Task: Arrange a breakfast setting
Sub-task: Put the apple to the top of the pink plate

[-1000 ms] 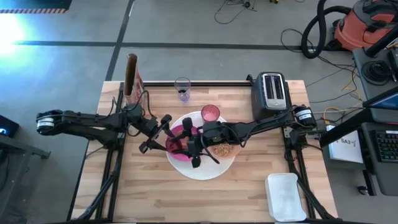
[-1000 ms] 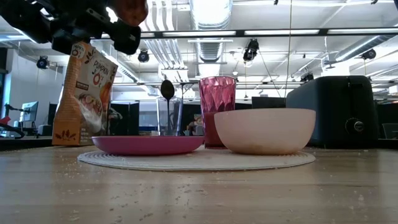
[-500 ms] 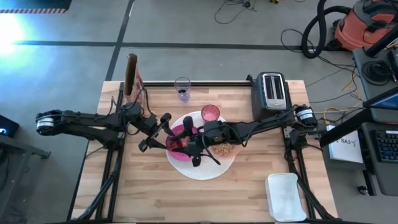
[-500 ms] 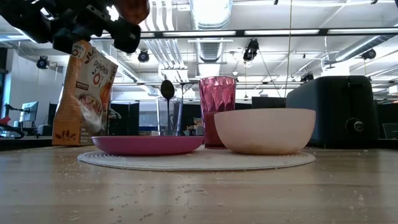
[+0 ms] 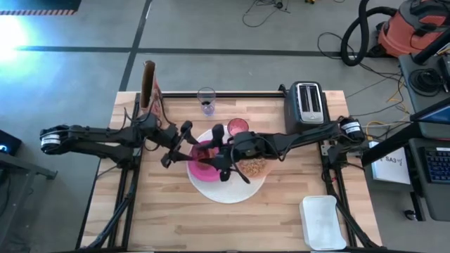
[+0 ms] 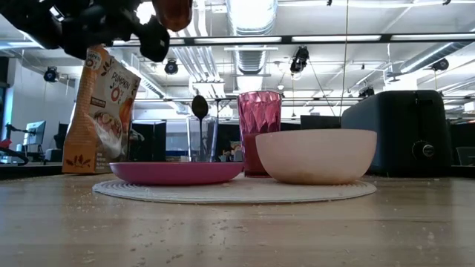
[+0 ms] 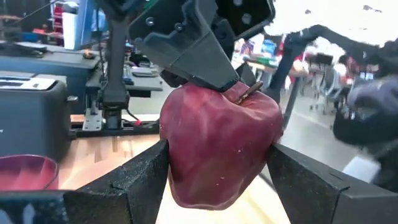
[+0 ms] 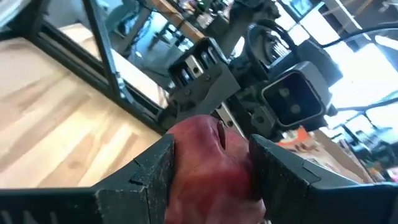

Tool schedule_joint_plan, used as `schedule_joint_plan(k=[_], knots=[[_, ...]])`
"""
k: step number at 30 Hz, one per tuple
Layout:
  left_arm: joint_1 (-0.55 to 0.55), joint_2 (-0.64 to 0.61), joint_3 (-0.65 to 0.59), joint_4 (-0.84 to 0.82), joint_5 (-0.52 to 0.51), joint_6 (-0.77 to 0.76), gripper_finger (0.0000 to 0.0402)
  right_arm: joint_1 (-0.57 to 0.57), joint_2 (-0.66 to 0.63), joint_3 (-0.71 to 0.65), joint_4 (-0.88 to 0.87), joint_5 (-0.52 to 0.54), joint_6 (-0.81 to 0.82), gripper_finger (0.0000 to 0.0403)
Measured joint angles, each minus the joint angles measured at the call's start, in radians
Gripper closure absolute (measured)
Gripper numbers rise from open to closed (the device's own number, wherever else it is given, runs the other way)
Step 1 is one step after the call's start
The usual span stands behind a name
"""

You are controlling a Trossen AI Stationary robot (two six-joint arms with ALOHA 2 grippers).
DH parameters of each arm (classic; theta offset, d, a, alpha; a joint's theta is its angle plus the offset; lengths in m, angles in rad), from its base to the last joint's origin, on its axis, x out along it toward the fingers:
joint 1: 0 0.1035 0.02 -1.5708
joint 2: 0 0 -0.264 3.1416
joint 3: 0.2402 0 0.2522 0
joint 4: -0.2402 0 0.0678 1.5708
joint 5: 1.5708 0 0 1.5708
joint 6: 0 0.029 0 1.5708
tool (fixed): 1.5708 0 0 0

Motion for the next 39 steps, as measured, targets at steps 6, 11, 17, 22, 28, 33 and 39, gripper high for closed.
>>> schedule_joint_plan(k=[6,11,17,22,28,33,39], knots=[[0.003,0.003,0.014,-0.015,0.063,0.010,0.0148,-0.002,-0.006,0.001,-0.002,-0.006,0.029,0.0218],[0.002,0.011,0.014,-0.009,-0.010,0.074,0.0125,-0.004,-0.008,0.001,-0.021,0.010,0.006,0.0218],[0.003,0.015,0.014,-0.008,-0.110,0.174,0.0110,-0.009,-0.008,0.000,-0.020,0.061,0.005,0.0218],[0.001,0.016,0.014,-0.003,-0.293,0.135,0.0110,-0.020,-0.010,0.000,-0.022,0.133,0.030,0.0218],[-0.012,0.054,0.036,-0.006,-0.322,0.107,0.0110,-0.028,-0.010,0.000,-0.038,0.123,0.079,0.0218],[-0.018,0.085,0.062,-0.012,-0.310,0.139,0.0111,-0.023,-0.011,0.000,-0.034,0.112,0.074,0.0218],[-0.019,0.095,0.120,-0.130,-0.304,0.131,0.0111,-0.023,-0.011,0.000,-0.034,0.089,0.074,0.0218]])
